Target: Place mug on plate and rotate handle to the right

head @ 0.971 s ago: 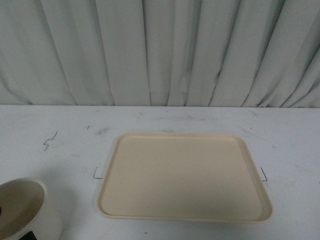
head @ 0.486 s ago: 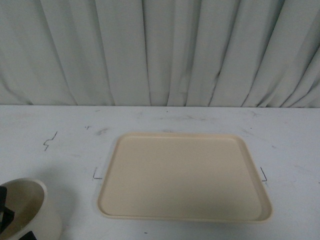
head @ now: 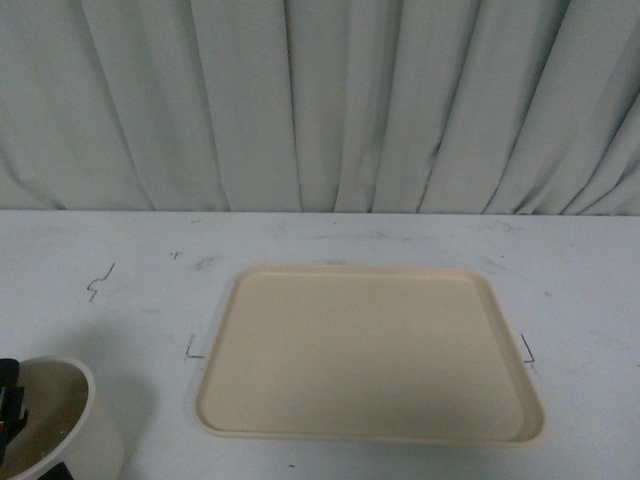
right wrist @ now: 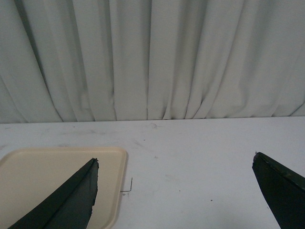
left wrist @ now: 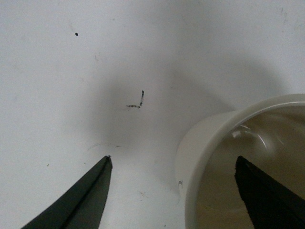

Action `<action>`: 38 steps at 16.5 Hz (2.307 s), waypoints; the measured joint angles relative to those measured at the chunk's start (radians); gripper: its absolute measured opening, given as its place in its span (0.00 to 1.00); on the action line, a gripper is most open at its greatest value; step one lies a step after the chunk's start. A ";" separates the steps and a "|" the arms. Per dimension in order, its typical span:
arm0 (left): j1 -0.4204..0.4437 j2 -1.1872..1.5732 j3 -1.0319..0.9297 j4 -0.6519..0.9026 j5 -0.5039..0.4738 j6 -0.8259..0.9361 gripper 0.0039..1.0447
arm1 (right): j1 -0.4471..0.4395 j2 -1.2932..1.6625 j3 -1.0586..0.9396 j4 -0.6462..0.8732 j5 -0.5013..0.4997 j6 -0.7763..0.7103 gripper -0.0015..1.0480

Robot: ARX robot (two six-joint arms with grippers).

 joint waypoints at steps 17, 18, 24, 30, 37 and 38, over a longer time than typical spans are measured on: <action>-0.296 -0.011 0.330 -0.156 -0.011 0.066 0.03 | 0.000 0.000 0.000 0.000 0.000 0.000 0.94; -0.349 0.029 0.379 -0.160 -0.009 0.077 0.03 | 0.000 0.000 0.000 0.000 0.000 0.000 0.94; -0.535 0.339 0.642 -0.193 -0.018 0.083 0.03 | 0.000 0.000 0.000 0.000 0.000 0.000 0.94; -0.562 0.507 0.796 -0.245 -0.042 0.050 0.03 | 0.000 0.000 0.000 0.000 0.000 0.000 0.94; -0.575 0.559 0.847 -0.303 -0.033 0.028 0.03 | 0.000 0.000 0.000 0.000 0.000 0.000 0.94; -0.574 0.563 0.849 -0.310 -0.031 0.027 0.03 | 0.000 0.000 0.000 0.000 0.000 0.000 0.94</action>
